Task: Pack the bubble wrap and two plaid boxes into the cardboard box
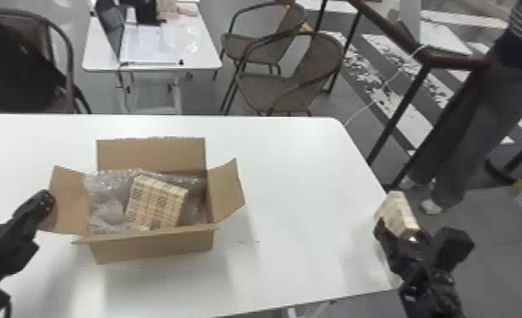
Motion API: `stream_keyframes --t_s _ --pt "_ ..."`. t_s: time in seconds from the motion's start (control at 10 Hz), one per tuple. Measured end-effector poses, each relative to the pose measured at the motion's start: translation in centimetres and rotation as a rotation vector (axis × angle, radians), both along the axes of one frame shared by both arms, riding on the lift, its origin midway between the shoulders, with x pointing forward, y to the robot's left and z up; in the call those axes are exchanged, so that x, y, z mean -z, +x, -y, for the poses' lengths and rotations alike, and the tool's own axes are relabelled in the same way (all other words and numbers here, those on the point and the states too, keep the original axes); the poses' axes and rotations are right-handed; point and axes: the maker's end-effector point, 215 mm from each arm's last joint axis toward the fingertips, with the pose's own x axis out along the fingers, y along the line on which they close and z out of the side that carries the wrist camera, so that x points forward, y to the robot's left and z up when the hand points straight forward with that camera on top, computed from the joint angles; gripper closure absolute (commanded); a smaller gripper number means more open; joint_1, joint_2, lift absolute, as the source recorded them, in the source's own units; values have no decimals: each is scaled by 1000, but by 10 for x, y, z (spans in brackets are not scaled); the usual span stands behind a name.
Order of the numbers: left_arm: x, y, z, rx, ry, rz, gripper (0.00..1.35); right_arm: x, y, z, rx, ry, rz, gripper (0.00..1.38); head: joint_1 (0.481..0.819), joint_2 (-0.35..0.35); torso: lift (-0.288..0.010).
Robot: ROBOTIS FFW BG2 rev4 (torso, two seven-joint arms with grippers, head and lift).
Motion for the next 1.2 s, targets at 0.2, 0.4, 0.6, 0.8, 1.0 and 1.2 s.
stream_keyframes --t_s 0.2,0.4,0.6,0.8,1.0,1.2 --pt "-1 1 0 1 0 3 1208 4 1 1 -1 -3 -13 1049 695 -226 -109" --pt "-2 2 0 2 1 5 1208 8 -1 -2 -1 2 -24 1049 695 -224 -109" --pt "-2 3 2 7 1 7 1208 9 -3 -6 -1 7 -22 1049 695 -221 -109" --pt "-2 3 3 9 1 6 1208 -1 -6 -10 -6 17 5 1049 695 -220 -109" --pt "-1 2 1 7 3 4 1208 -51 8 -51 -104 33 87 1049 695 -172 -109" --pt "0 2 2 7 6 2 1208 -118 44 -124 -332 66 145 1049 695 -100 -109"
